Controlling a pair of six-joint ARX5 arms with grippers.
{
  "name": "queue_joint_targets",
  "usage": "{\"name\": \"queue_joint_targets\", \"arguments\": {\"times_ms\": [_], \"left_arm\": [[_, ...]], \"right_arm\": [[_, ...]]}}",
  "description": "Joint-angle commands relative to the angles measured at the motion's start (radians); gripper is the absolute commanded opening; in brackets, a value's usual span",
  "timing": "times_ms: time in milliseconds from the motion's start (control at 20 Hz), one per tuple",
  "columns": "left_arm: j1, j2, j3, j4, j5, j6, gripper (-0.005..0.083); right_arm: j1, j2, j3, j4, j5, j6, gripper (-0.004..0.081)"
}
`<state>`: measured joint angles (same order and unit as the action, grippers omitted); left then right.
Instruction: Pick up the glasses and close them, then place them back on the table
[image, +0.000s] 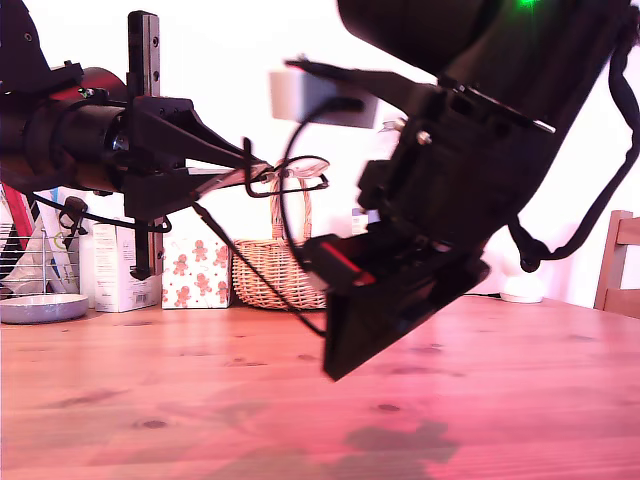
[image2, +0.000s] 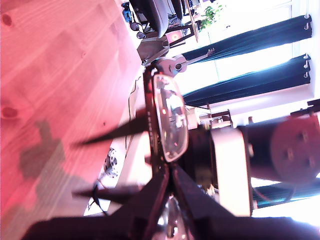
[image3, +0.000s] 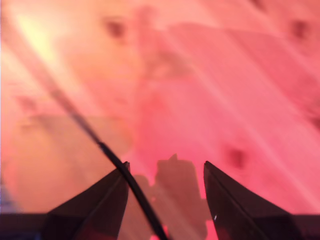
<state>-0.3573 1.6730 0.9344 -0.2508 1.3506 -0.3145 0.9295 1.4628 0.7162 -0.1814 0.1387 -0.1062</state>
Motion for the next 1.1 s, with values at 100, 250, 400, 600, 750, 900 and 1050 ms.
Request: {"name": "queue_joint_targets", "arguments": {"times_ms": [100,250,400,600,750,900,1050], "left_arm": [[0.004,0.005,0.004,0.005,-0.013,0.014,-0.0021],[0.004,0.005,0.004,0.005,-0.018,0.031,-0.0021],[0.003,0.005,0.004,0.005,0.008,0.034,-0.0021],[0.002,0.005,0.004,-0.007,0.032,0.034,-0.0021],[0.002,0.005,0.004,-0.007,0.032,0.035,-0.0021],[0.002,0.005,0.004,-0.008,0.057,0.034,-0.0021],[0.003,0.005,0.004,-0.008,0.102,0.035,-0.0021]], "right_arm": [[0.004,-0.002,0.006,0.006,-0.010,-0.003,0.0423],[0.028,-0.002,0.009,0.012,-0.062,-0.003,0.0423],[0.050,-0.002,0.021,0.034,-0.061,-0.055,0.0423],[0.050,-0.002,0.035,0.071,-0.061,-0.103,0.0423],[0.058,-0.003,0.048,0.064,-0.135,-0.105,0.0423],[0.059,-0.003,0.062,0.058,-0.217,-0.108,0.0423],[0.059,-0.003,0.066,0.030,-0.269,-0.109,0.0423]]}}
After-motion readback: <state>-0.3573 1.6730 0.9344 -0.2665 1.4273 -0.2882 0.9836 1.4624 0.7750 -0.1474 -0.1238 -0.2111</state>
